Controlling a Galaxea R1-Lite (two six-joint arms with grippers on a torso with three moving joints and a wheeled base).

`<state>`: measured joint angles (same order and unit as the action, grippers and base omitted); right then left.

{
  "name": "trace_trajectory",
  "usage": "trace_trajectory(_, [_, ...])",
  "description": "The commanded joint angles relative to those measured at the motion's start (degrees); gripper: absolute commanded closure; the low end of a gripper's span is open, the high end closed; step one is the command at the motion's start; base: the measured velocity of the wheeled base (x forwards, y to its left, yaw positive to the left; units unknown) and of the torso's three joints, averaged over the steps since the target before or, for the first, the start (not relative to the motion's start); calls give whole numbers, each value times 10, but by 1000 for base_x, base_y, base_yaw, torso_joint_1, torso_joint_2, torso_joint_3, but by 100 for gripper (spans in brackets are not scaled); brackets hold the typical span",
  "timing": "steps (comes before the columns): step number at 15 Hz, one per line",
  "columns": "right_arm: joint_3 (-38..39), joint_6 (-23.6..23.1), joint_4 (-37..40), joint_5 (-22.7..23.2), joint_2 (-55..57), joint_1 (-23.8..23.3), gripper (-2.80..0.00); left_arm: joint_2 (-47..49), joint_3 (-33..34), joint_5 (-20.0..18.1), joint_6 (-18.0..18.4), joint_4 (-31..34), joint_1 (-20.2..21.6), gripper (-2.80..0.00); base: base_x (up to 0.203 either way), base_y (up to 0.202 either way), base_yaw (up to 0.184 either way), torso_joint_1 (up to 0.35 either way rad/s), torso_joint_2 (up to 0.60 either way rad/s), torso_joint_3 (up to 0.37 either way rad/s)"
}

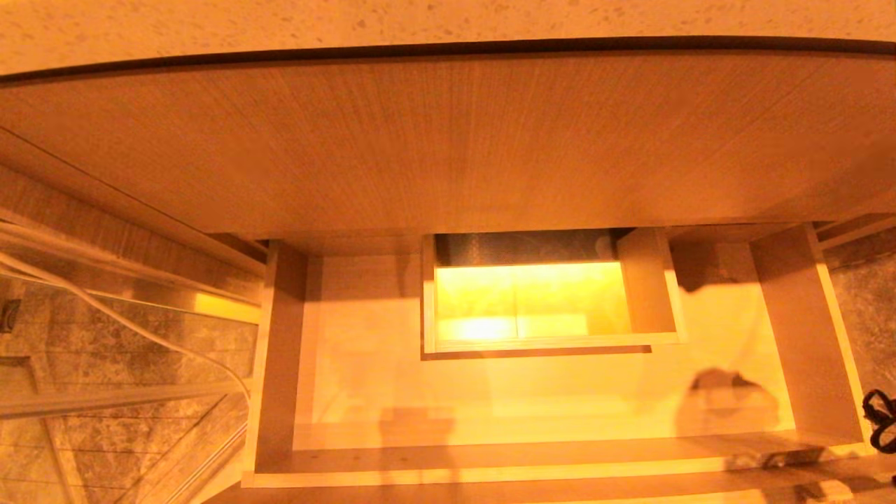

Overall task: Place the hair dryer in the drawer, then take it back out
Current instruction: Close the drawer

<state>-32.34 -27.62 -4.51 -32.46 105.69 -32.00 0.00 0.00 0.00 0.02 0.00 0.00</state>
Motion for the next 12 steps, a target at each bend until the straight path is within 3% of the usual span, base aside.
trace_trajectory(1, [-22, -7, -4, -1, 47, 0, 0, 0, 0, 0, 0, 0, 0, -280, 0, 0, 0, 0, 0, 0])
trace_trajectory(8, [-27, -25, -20, -1, 76, -1, 0, 0, 0, 0, 0, 0, 0, -280, 0, 0, 0, 0, 0, 0])
trace_trajectory(12, [-37, -63, -22, -1, 98, -21, 0, 0, 0, 0, 0, 0, 0, -280, 0, 0, 0, 0, 0, 0])
